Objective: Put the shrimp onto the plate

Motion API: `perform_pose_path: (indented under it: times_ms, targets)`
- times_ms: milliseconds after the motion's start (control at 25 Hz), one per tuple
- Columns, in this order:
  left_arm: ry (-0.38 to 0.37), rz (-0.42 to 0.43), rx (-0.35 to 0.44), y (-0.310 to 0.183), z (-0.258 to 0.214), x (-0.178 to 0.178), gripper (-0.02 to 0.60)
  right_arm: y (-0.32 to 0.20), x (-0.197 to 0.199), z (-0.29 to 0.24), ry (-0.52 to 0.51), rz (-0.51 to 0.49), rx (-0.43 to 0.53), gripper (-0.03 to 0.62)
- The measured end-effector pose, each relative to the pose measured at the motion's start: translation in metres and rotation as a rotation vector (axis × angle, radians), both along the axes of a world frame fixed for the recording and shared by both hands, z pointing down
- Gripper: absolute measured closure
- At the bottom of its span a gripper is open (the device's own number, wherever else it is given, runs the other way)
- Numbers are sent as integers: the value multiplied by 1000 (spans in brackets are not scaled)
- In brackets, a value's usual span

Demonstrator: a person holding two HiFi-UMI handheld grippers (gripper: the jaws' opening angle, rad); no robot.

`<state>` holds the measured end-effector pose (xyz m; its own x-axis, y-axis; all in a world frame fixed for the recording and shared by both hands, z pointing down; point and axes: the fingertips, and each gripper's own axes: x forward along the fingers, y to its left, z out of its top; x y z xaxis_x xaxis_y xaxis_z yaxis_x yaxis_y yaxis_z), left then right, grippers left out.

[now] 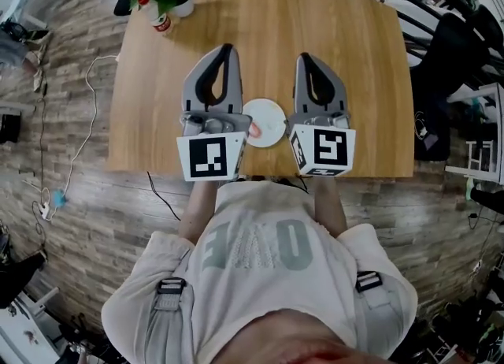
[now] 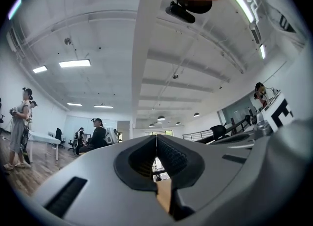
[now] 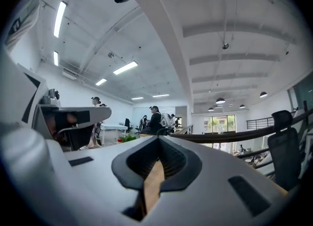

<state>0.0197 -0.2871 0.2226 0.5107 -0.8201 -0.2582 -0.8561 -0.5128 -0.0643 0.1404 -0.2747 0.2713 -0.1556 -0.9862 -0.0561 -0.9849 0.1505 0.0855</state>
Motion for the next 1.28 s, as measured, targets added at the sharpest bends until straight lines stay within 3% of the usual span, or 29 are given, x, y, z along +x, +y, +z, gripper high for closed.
perform_pose_path:
  times_ms: [640, 1280]
  targets:
    - [-25, 48, 22, -3, -1, 25, 571, 9, 17, -1, 36, 53, 24, 576]
    - [-31, 35, 10, -11, -1, 29, 571, 7, 29, -5, -7, 66, 31, 576]
